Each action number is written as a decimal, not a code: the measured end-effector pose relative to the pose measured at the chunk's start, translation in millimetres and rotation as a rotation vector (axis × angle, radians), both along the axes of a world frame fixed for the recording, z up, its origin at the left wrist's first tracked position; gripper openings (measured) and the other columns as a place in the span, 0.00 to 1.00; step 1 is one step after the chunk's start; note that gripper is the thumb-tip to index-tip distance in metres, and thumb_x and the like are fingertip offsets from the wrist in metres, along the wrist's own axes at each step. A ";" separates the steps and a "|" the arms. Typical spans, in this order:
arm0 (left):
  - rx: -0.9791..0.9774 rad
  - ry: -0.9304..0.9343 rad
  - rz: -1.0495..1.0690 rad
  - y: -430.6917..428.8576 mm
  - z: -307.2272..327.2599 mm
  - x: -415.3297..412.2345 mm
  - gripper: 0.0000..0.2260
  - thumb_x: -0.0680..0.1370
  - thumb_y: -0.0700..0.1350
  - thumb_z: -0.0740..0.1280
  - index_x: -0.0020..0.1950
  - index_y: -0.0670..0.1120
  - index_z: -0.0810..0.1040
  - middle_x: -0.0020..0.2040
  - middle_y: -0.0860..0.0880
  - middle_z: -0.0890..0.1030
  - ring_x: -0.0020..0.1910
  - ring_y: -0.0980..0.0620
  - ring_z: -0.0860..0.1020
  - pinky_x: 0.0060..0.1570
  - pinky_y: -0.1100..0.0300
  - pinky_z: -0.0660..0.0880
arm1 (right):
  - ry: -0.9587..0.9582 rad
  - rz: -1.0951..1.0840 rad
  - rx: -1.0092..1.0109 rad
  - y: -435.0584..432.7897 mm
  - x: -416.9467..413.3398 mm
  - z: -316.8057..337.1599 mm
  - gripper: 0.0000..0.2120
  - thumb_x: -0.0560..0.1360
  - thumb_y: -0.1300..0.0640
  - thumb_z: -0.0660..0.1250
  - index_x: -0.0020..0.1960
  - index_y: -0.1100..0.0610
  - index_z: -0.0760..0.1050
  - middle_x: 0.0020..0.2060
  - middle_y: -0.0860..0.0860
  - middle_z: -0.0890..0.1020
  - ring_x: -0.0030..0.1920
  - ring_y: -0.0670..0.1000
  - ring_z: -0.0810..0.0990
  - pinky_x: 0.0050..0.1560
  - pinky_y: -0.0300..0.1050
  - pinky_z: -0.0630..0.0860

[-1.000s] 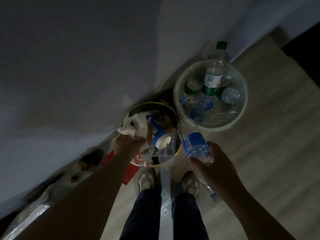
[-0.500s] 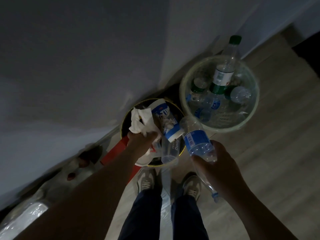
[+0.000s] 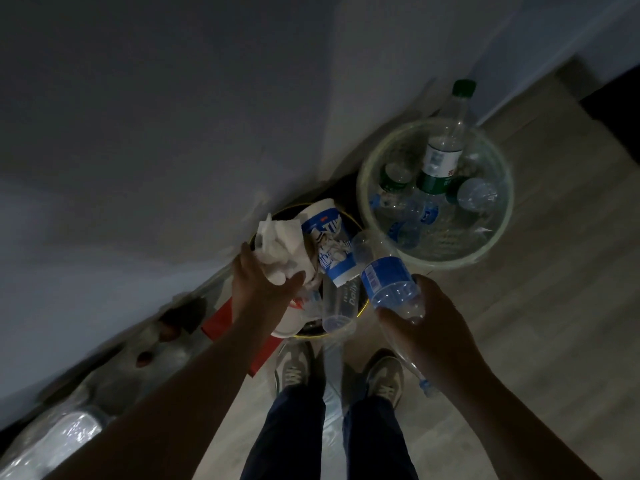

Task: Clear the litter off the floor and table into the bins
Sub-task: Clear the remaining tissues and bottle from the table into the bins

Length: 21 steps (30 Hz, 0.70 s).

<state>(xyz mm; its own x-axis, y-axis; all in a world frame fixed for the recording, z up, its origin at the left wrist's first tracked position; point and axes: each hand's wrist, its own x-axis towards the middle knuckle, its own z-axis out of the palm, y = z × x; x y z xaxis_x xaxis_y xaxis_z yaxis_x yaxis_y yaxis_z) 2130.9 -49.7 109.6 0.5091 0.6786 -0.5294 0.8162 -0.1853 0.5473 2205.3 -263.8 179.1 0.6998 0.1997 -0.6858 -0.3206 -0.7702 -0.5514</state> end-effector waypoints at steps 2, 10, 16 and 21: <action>0.066 -0.057 -0.104 0.2 6.6 2.9 0.46 0.68 0.50 0.77 0.77 0.50 0.51 0.74 0.45 0.59 0.67 0.47 0.67 0.59 0.53 0.73 | -0.079 0.098 0.008 8.9 3.0 -1.1 0.30 0.71 0.49 0.72 0.69 0.52 0.66 0.60 0.52 0.73 0.55 0.50 0.76 0.42 0.33 0.72; -0.012 0.157 -0.324 10.7 -8.8 6.3 0.27 0.76 0.50 0.68 0.72 0.44 0.64 0.70 0.42 0.65 0.63 0.45 0.71 0.56 0.55 0.73 | -0.081 0.171 -0.019 35.0 5.9 -7.7 0.34 0.72 0.49 0.71 0.73 0.52 0.60 0.58 0.51 0.71 0.45 0.42 0.70 0.35 0.27 0.63; -0.129 0.202 -0.400 25.4 5.9 22.4 0.28 0.78 0.49 0.66 0.74 0.44 0.61 0.71 0.42 0.66 0.63 0.41 0.73 0.59 0.45 0.75 | -0.035 0.152 -0.060 24.5 2.9 -8.4 0.32 0.72 0.47 0.71 0.71 0.52 0.62 0.58 0.52 0.72 0.49 0.45 0.70 0.35 0.27 0.62; 0.007 0.092 -0.560 20.4 29.4 21.2 0.28 0.76 0.48 0.69 0.72 0.43 0.64 0.72 0.42 0.65 0.68 0.44 0.68 0.66 0.48 0.69 | -0.050 0.087 -0.088 10.6 8.4 -2.6 0.31 0.71 0.46 0.71 0.69 0.51 0.64 0.56 0.52 0.73 0.50 0.47 0.73 0.37 0.33 0.66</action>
<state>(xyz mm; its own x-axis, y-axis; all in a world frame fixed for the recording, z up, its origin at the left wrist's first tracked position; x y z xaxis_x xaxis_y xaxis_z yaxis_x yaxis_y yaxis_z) 2152.1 -29.3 139.0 0.7444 0.3224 -0.5848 0.6366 -0.6071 0.4756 2213.7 -253.2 176.5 0.7167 0.2012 -0.6678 -0.2244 -0.8400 -0.4939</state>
